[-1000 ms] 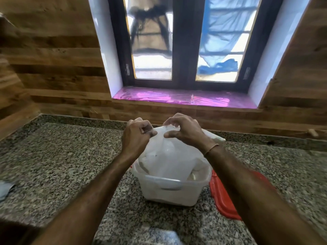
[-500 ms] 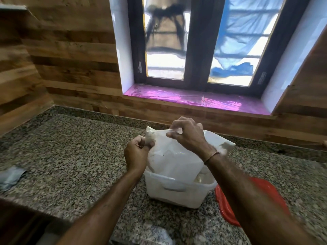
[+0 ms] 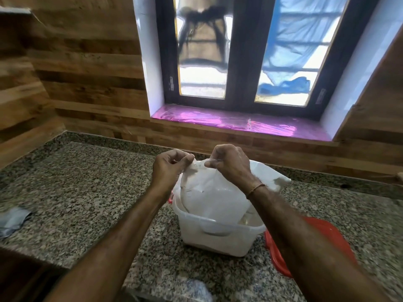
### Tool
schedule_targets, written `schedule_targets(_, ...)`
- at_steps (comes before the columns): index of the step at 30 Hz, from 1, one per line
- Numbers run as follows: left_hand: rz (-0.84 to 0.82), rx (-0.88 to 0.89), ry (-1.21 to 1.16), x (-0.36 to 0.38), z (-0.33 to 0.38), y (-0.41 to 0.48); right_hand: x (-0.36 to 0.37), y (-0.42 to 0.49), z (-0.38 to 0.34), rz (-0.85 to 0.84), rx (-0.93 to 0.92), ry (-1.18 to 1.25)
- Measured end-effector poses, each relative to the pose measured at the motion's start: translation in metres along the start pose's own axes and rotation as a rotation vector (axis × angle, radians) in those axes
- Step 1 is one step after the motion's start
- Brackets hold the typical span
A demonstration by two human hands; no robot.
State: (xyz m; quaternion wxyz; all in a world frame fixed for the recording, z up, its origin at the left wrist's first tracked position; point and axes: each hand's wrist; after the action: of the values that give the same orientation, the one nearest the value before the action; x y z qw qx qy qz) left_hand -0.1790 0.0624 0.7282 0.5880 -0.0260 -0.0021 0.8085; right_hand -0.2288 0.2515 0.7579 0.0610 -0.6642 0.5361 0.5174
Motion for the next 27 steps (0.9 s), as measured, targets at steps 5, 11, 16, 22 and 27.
schedule_targets(5, 0.064, 0.094, 0.113, 0.000, 0.002, 0.002, 0.003, -0.002, -0.006, 0.051, 0.041, 0.001)
schedule_targets(11, -0.046, 0.083, 0.112, -0.004, 0.005, 0.000, -0.003, 0.002, -0.009, 0.007, 0.057, 0.050)
schedule_targets(16, -0.010, 0.087, 0.281, -0.001, 0.002, 0.007, -0.002, -0.004, -0.015, -0.006, 0.034, 0.089)
schedule_targets(22, 0.105, -0.131, 0.095, 0.008, -0.009, 0.021, -0.005, -0.014, -0.016, -0.058, -0.042, 0.110)
schedule_targets(27, 0.011, -0.035, 0.040, 0.017, 0.008, 0.004, -0.020, -0.003, -0.002, 0.098, 0.064, 0.014)
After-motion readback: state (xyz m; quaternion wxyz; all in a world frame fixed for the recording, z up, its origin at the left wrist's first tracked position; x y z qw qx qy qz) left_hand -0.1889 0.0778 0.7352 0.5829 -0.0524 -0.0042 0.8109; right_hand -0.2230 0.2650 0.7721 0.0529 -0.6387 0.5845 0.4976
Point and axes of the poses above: each hand's wrist, its own y-axis towards the middle knuckle, its own x-axis out of the palm, z = x × y, and after that the axes turned 15 degrees about -x, right-handed
